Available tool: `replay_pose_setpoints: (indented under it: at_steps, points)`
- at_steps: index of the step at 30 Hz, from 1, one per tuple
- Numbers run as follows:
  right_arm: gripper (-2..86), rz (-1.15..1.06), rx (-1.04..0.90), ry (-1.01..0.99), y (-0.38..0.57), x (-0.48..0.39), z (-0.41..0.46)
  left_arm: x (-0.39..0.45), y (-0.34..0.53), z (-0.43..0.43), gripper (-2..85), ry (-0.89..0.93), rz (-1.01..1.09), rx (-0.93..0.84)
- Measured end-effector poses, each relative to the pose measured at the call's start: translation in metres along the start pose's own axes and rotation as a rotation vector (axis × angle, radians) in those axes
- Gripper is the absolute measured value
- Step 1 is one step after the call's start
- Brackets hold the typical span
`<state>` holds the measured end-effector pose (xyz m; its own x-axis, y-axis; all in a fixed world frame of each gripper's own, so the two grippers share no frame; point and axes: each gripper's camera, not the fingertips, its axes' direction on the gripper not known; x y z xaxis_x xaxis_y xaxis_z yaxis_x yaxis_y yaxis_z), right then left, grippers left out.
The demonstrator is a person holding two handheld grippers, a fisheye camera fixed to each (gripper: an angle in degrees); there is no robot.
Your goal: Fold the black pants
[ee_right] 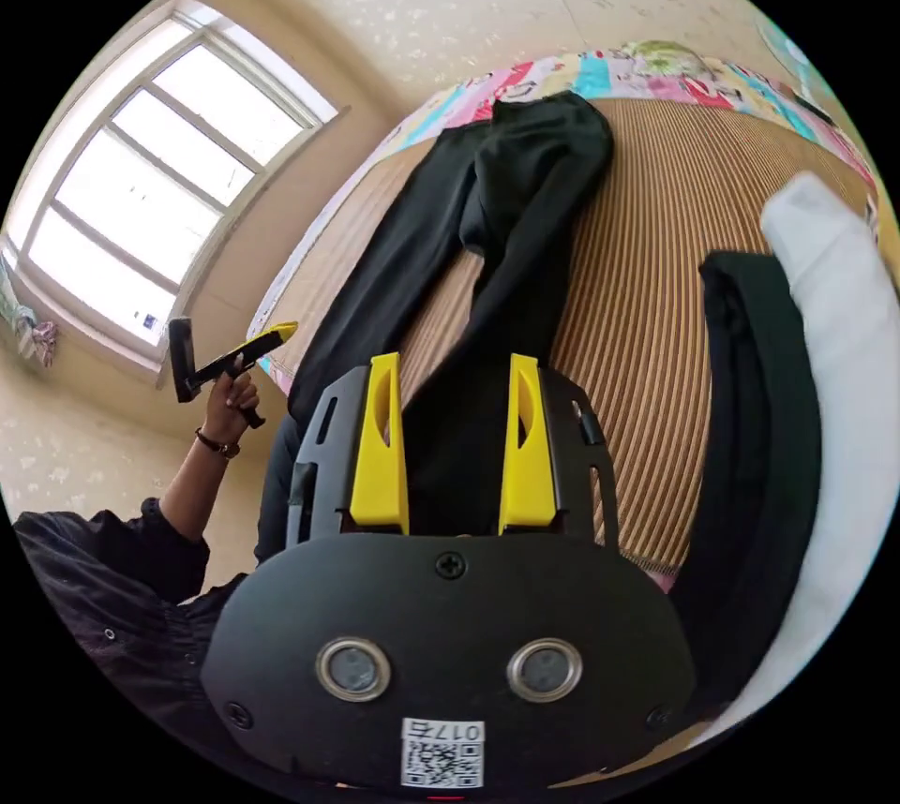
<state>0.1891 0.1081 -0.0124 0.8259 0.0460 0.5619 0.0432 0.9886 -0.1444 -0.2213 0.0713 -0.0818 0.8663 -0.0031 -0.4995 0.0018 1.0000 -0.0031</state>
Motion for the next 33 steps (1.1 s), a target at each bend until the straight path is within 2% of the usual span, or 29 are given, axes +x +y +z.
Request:
replay_pose_setpoints:
  at_steps: [4, 7, 9, 11, 14, 17, 18, 20, 21, 22, 23, 24, 27, 29, 31, 33]
  points:
    - [16.4, 0.041, -0.014, -0.036, 0.048, -0.013, 0.009, -0.028, 0.054, -0.008, 15.8, 0.109, -0.207, -0.014]
    - [16.5, -0.034, -0.007, 0.033, 0.056, -0.039, 0.01, -0.033, 0.059, 0.011, 15.0, 0.152, -0.15, -0.105]
    - [16.1, -0.066, 0.035, 0.065, 0.049, -0.051, 0.009, -0.03, 0.033, 0.033, 14.4, 0.205, -0.103, -0.291]
    - [15.9, -0.05, 0.045, 0.011, 0.037, -0.053, 0.008, -0.021, 0.01, 0.023, 5.6, 0.231, -0.025, -0.357]
    - [16.2, -0.007, 0.051, -0.016, 0.02, -0.054, 0.005, -0.004, -0.014, -0.039, 3.7, 0.547, 0.042, -0.166]
    - [15.9, -0.018, -0.026, 0.024, 0.011, -0.053, 0.027, -0.005, -0.016, -0.073, 3.7, 0.639, 0.019, -0.108]
    - [14.8, -0.019, -0.085, 0.049, 0.009, -0.05, 0.041, -0.015, -0.01, -0.078, 3.9, 0.647, -0.039, -0.09]
    - [11.0, -0.039, -0.07, 0.149, 0.012, -0.047, 0.044, -0.034, 0.006, -0.082, 4.8, 0.576, -0.155, -0.064]
    - [6.7, -0.079, -0.073, 0.114, 0.012, -0.044, 0.038, -0.043, 0.019, -0.085, 6.1, 0.506, -0.203, -0.038]
    - [6.1, -0.078, -0.073, 0.054, 0.012, -0.04, 0.032, -0.046, 0.025, -0.087, 6.7, 0.48, -0.22, -0.029]
    - [4.9, -0.043, -0.039, -0.086, 0.012, -0.028, 0.011, -0.046, 0.033, -0.093, 8.0, 0.444, -0.224, -0.02]
    - [4.4, -0.039, 0.05, -0.201, 0.018, -0.018, -0.019, -0.041, 0.038, -0.098, 9.1, 0.408, -0.192, -0.021]
    - [3.5, 0.033, 0.269, -0.289, 0.051, 0.023, -0.086, -0.007, 0.038, -0.096, 10.5, 0.33, -0.062, -0.062]
    - [3.2, 0.158, 0.273, -0.213, 0.072, 0.054, -0.099, 0.027, 0.031, -0.079, 11.3, 0.379, 0.049, -0.104]
    - [3.1, 0.218, 0.19, -0.131, 0.086, 0.077, -0.095, 0.071, 0.025, -0.054, 12.3, 0.459, 0.181, -0.155]
    - [3.1, 0.24, 0.191, -0.257, 0.1, 0.091, -0.095, 0.137, 0.018, -0.013, 14.2, 0.516, 0.356, -0.24]
